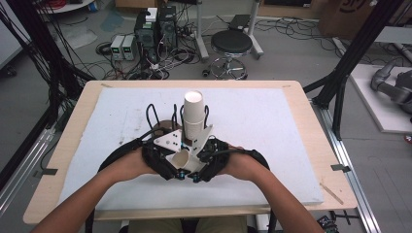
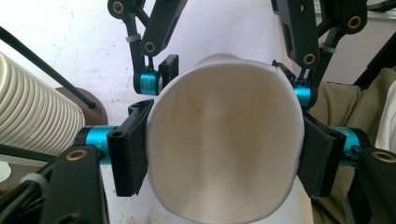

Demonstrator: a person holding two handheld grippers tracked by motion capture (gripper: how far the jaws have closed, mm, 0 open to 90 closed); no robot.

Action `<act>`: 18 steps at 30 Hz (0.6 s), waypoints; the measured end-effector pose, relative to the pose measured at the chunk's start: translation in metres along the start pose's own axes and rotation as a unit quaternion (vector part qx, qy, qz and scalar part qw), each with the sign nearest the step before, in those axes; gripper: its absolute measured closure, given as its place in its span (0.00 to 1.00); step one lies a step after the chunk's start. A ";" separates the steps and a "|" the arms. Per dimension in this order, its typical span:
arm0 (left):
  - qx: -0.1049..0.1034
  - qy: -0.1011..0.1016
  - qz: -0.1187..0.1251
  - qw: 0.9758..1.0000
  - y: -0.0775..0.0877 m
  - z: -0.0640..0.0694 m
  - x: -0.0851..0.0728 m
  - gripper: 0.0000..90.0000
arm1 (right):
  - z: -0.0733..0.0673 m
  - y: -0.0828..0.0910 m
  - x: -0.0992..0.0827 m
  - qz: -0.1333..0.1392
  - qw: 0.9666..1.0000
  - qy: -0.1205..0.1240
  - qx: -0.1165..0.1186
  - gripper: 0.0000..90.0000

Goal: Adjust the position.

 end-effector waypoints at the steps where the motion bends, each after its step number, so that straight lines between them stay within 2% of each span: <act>1: 0.001 0.001 0.001 1.000 0.000 0.000 0.000 0.33 | 0.000 0.000 0.000 0.000 1.000 0.000 0.000 0.39; 8: 0.002 0.000 0.004 1.000 0.000 0.001 0.000 0.34 | -0.001 -0.001 0.000 0.003 1.000 -0.001 -0.002 0.40; 10: -0.001 0.006 0.009 1.000 -0.001 0.001 0.000 0.32 | -0.001 0.000 -0.001 0.003 1.000 -0.002 -0.001 0.40; 14: -0.011 0.026 0.046 0.999 0.002 -0.001 -0.001 0.26 | -0.001 0.000 -0.006 0.018 1.000 -0.011 0.003 0.40; 16: -0.012 0.043 0.065 0.997 0.004 -0.003 -0.002 0.23 | -0.002 0.001 -0.011 0.037 0.999 -0.023 0.008 0.40; 18: -0.011 0.061 0.089 0.994 0.009 -0.007 -0.006 0.22 | -0.002 0.003 -0.018 0.054 0.998 -0.033 0.003 0.40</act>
Point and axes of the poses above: each handheld gripper's, and its own axes: y roughly backward along the jaws, x roughly out of its top, z roughly to its right, the point moved 4 cm from there along -y, roughly forward along the jaws, and after that the axes turned 12 degrees about y, right-handed, at the moved point
